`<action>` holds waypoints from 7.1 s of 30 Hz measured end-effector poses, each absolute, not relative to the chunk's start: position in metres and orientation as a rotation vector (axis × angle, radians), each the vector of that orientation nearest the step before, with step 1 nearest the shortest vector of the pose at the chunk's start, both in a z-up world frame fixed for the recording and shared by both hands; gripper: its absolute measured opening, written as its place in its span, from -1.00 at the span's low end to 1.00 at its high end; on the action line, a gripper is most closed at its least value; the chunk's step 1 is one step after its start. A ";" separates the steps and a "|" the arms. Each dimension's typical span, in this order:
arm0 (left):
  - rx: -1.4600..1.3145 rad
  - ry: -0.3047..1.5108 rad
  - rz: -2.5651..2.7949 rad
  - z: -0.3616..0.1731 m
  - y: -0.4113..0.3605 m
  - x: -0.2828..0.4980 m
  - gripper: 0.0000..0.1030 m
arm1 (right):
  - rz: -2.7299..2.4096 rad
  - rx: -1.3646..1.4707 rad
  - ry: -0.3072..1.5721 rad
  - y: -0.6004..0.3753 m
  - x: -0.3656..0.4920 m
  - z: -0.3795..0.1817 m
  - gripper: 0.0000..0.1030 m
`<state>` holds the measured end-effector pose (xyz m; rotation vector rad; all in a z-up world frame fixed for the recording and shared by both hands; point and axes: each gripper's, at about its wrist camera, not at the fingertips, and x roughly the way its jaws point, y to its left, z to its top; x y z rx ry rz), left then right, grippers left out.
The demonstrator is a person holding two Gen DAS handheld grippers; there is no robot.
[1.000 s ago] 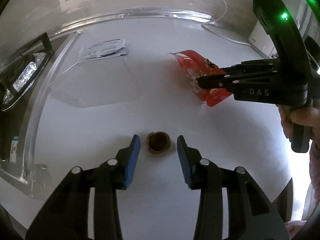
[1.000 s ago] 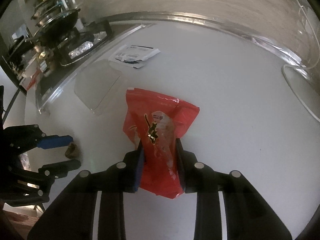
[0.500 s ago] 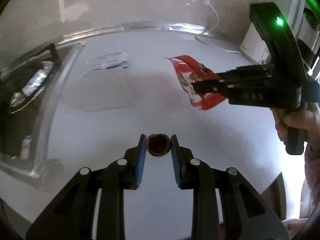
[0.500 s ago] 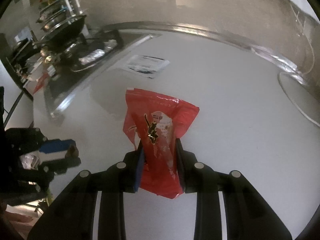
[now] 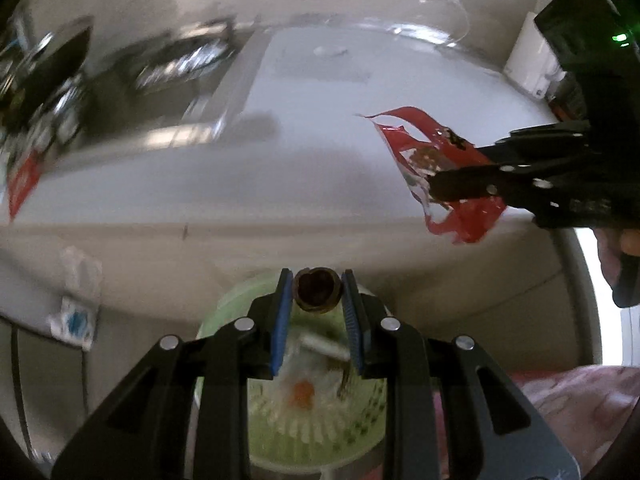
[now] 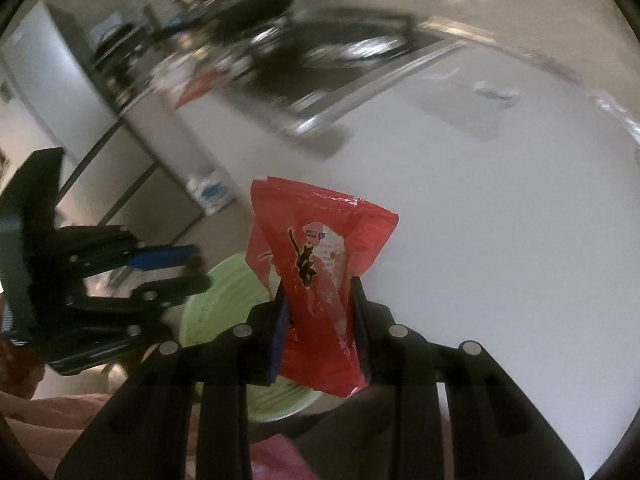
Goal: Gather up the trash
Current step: 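Carry red wrapper and nut shell to the green basket and release both, then move both open tools back over the counter toward the clear tray and white packet, then grasp the clear plastic tray with the left tool while the right tool grasps the white-and-blue packet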
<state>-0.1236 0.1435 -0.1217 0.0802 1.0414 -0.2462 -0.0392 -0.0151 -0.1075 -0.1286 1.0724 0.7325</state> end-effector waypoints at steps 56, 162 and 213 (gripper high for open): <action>-0.180 0.938 0.145 -0.102 0.235 -0.201 0.84 | 0.811 -0.321 1.152 0.056 -0.101 -0.152 0.95; -0.634 1.273 0.765 -0.159 0.049 0.268 0.85 | 0.782 -0.362 1.016 -0.099 0.355 -0.148 0.96; -0.091 1.226 0.080 -0.145 0.078 0.206 0.57 | 0.983 -0.613 0.993 -0.029 0.329 -0.154 0.97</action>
